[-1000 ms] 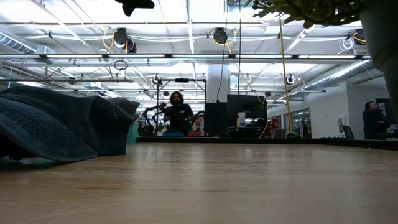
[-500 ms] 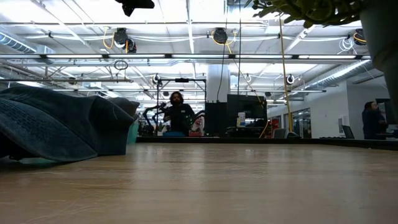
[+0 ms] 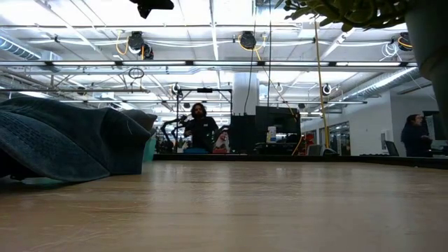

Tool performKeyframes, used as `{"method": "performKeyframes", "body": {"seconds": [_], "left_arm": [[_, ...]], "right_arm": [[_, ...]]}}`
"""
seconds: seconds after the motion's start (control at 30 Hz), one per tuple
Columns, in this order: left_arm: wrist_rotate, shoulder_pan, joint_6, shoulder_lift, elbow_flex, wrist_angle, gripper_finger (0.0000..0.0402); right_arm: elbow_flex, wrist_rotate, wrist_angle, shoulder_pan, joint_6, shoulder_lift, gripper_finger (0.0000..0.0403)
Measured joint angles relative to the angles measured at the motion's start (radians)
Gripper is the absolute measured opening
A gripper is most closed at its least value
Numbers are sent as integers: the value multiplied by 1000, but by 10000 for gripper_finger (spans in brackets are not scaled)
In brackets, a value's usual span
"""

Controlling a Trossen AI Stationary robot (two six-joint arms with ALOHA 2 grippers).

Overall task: Pick & Place hat
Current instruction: Put the top blue cap into the orange bin

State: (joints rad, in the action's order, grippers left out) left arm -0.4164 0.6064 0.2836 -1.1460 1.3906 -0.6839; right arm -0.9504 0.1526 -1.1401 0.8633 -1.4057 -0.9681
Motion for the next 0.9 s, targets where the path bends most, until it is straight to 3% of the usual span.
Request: {"method": "performKeyframes", "body": {"seconds": [0.2, 0.27, 0.33, 0.47, 0.53, 0.6, 0.67, 0.8, 0.9], "left_arm": [[0, 0, 0, 0, 0, 0, 35], [0, 0, 0, 0, 0, 0, 35], [0, 0, 0, 0, 0, 0, 35], [0, 0, 0, 0, 0, 0, 35], [0, 0, 0, 0, 0, 0, 35], [0, 0, 0, 0, 0, 0, 35], [0, 0, 0, 0, 0, 0, 35], [0, 0, 0, 0, 0, 0, 35], [0, 0, 0, 0, 0, 0, 35]], "right_arm": [[0, 178, -38, -22, -12, 94, 173], [0, 295, 73, -9, 123, 108, 172], [0, 345, 267, 16, 350, 106, 165], [-1, 311, 706, 51, 739, 37, 116], [-2, 223, 855, 61, 844, -14, 78], [-23, 139, 893, 62, 887, -74, 31], [-70, 104, 793, 63, 850, -140, 9], [-175, 86, 435, 82, 556, -281, 2], [-198, -25, 292, 84, 344, -386, 1]]}}
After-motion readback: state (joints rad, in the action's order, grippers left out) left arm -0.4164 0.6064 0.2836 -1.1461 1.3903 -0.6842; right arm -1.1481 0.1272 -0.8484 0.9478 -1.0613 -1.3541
